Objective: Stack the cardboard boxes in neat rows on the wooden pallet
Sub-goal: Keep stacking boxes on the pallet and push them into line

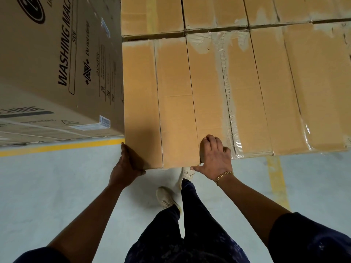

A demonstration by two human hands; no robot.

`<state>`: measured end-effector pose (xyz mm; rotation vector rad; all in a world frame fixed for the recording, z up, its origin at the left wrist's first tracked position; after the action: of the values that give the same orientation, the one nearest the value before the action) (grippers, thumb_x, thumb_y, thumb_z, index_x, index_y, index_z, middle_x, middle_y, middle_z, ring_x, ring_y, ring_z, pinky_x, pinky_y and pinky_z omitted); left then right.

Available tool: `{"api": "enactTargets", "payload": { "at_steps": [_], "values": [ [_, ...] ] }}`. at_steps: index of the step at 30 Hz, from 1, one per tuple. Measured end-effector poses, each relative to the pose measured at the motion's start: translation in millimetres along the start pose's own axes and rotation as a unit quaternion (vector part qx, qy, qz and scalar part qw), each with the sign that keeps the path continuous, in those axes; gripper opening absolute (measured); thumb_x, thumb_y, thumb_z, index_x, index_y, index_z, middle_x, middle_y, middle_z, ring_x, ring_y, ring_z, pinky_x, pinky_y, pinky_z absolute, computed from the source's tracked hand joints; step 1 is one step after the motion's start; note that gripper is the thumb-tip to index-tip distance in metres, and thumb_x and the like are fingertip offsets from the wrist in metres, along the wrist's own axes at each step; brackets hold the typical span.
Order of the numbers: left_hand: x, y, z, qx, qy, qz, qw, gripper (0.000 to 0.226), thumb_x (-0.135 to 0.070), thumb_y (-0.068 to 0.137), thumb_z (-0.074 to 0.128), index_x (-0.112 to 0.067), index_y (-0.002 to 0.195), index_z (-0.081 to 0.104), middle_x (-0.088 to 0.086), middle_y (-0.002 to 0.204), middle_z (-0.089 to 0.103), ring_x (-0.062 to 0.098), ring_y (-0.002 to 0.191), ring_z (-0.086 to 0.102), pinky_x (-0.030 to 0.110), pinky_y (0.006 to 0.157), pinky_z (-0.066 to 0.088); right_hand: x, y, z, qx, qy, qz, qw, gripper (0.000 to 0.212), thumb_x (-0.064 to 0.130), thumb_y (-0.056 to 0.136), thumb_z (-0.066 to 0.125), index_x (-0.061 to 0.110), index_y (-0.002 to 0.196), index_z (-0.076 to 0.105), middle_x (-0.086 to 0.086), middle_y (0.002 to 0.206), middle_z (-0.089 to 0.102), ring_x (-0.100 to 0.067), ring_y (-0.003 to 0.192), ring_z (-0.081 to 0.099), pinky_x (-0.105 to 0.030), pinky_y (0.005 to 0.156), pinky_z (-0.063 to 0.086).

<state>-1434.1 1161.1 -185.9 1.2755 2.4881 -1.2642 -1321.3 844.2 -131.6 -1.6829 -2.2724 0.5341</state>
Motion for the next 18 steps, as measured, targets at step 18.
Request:
{"api": "enactTargets", "payload": {
  "at_steps": [18],
  "values": [
    [0.2, 9.4, 0.9, -0.006, -0.003, -0.004, 1.0, 0.144, -0.034, 0.075, 0.092, -0.031, 0.159, -0.025, 0.013, 0.164, 0.034, 0.048, 0.139, 0.046, 0.063, 0.106, 0.044, -1.0, 6.5, -4.8, 0.0, 0.001, -0.004, 1.0, 0.105, 0.087, 0.058, 0.068, 0.019, 0.134, 0.042, 0.0, 0.15, 0.032, -0.024, 0.132, 0.035, -0.047, 0.091, 0.043]
  ]
}}
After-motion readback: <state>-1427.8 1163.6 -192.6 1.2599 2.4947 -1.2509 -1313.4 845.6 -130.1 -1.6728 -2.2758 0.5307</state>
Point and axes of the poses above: each hand's wrist, its own y-axis towards the middle knuckle, its own z-axis out of the palm, x = y × z, the point moved 10 cm from there along y, towards the middle knuckle
